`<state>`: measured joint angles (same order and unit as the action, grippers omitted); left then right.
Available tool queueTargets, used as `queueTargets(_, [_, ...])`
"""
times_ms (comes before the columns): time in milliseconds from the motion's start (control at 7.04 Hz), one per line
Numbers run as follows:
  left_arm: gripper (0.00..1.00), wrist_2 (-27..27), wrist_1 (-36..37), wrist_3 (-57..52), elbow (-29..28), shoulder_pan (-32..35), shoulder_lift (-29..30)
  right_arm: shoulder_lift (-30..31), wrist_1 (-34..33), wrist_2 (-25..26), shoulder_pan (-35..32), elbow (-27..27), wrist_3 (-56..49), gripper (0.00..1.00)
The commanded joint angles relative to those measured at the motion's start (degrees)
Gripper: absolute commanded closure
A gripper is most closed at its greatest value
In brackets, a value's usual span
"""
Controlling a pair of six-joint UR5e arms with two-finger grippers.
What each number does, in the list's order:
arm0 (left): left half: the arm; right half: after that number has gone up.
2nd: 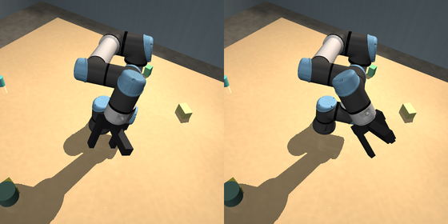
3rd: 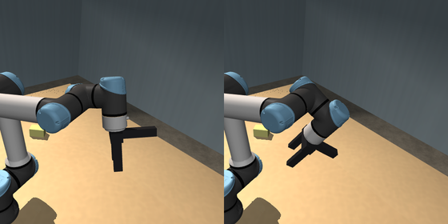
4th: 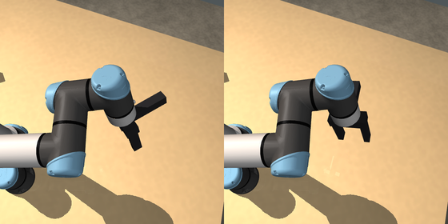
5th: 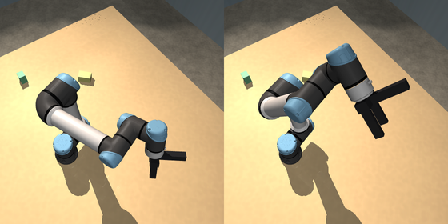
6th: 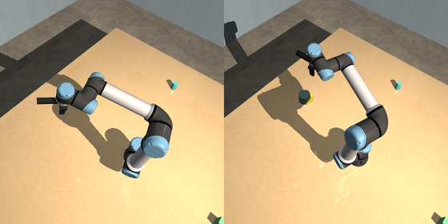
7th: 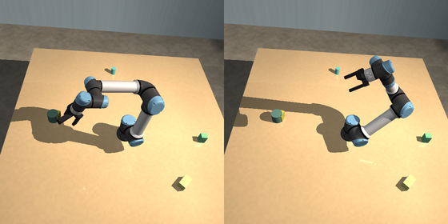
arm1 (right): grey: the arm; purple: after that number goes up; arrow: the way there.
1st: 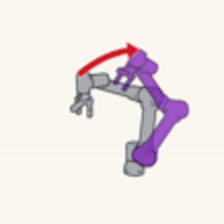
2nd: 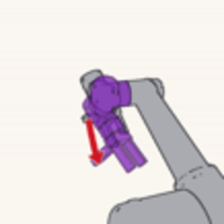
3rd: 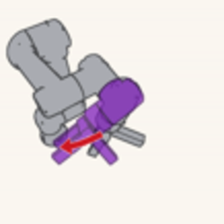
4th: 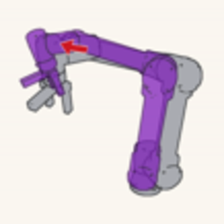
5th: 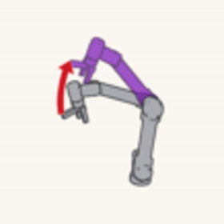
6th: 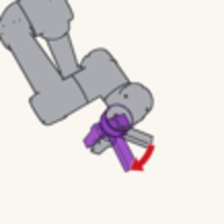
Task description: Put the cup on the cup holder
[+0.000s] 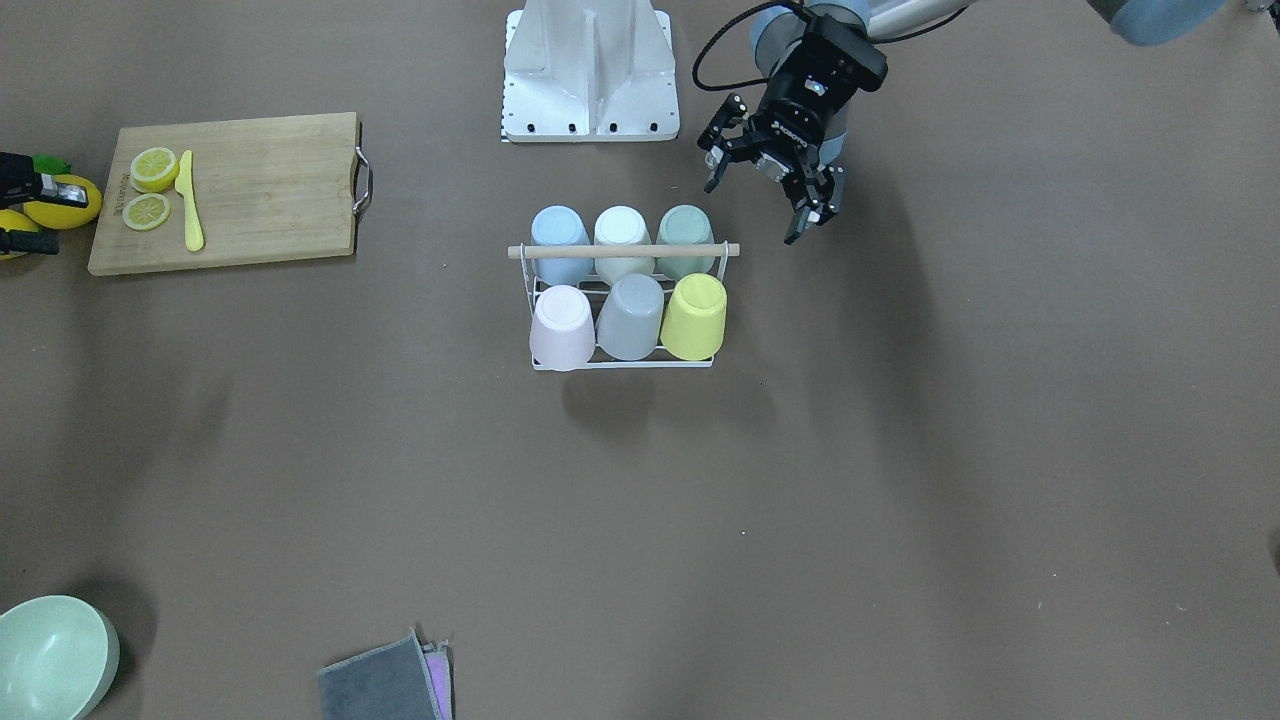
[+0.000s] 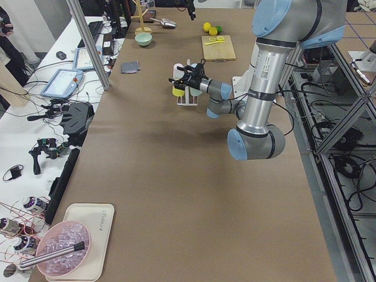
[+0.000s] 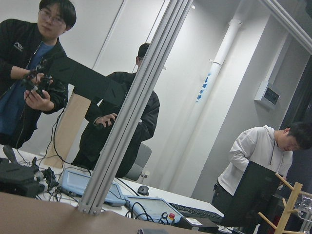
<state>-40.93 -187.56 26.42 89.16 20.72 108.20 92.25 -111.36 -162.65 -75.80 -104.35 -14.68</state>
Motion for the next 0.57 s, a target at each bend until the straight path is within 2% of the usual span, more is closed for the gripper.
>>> queueTargets(0, [0.03,-9.2,9.1,1.61,-1.19,6.76,-5.09,0.21,0.26,12.65,-1.98,-1.81,6.04,0.02])
queueTargets(142, [0.03,-13.86,14.28,4.75,-1.19,9.66,-6.68,0.21,3.14,17.67,-2.42,-1.91,9.72,0.02])
queueTargets(284, [0.03,-20.0,17.29,7.74,-1.19,13.26,-7.47,0.56,8.91,24.76,-2.43,-1.74,16.89,0.02])
queueTargets(426, [0.03,-28.33,21.24,10.47,-1.1,17.47,-7.83,2.91,14.88,28.05,-2.34,-1.56,21.23,0.02])
